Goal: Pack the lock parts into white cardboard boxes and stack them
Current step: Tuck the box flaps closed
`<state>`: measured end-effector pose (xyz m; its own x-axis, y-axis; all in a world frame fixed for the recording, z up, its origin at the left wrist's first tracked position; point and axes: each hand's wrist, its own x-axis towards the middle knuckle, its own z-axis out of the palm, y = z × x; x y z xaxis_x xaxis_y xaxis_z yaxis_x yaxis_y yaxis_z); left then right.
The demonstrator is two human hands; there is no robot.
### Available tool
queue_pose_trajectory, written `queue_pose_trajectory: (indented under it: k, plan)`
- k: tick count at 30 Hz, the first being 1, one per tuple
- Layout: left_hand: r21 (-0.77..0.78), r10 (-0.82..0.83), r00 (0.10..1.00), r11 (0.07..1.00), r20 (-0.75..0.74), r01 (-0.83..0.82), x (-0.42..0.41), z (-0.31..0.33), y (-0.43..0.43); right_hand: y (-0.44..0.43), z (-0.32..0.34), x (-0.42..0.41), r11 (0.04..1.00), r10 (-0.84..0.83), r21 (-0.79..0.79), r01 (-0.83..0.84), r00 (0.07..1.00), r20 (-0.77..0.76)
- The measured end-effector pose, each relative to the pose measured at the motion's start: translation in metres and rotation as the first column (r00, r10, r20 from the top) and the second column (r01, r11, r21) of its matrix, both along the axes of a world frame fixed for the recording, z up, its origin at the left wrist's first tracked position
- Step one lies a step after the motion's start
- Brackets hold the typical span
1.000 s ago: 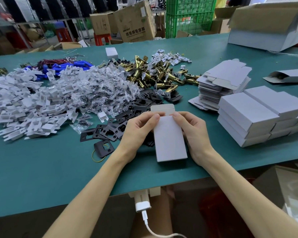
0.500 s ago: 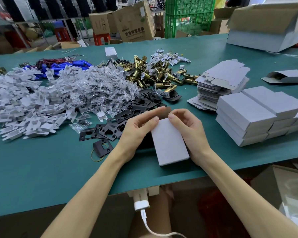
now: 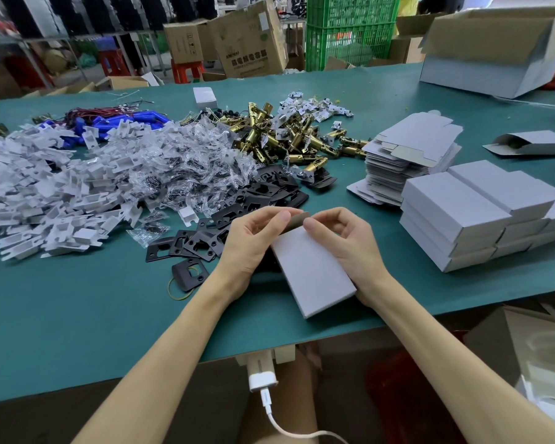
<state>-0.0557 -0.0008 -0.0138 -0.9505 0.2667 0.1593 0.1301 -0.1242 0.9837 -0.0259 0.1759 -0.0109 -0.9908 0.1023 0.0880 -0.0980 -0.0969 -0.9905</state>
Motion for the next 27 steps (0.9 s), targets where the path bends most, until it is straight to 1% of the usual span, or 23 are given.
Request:
queue_pose_trajectory:
  k: [5,10,12,16,20,27]
  plan:
    - [-0.036,-0.003,0.999,0.999,-0.035,0.002,-0.0006,-0.0003,-0.001,-0.0021,0.0033,0.0019,0.999,0.021,-0.041,-0.021,1.0,0.008]
    - [-0.033,0.034,0.999,0.999,0.008,-0.034,-0.0016,-0.0017,-0.0007,-0.0034,0.004,0.0031,0.998,0.053,-0.028,-0.053,0.999,0.007]
    - [-0.034,0.06,0.998,0.998,0.022,-0.059,-0.0028,-0.0032,-0.0014,-0.0027,0.0039,0.0034,0.995,0.101,-0.009,-0.101,0.995,0.013]
    - [0.001,0.078,0.994,0.997,0.08,-0.078,-0.0052,-0.0052,-0.0021,-0.0007,0.0029,0.0025,0.984,0.175,-0.026,-0.175,0.984,0.013]
    - [0.053,0.055,0.992,0.997,0.11,-0.061,-0.0081,-0.0073,-0.0019,0.0005,0.0002,0.0022,0.99,0.144,-0.006,-0.144,0.99,0.003]
    - [0.051,0.076,0.993,0.995,0.093,-0.081,-0.009,-0.0091,-0.0026,-0.0012,-0.0013,0.0023,0.997,0.08,0.005,-0.08,0.997,0.015]
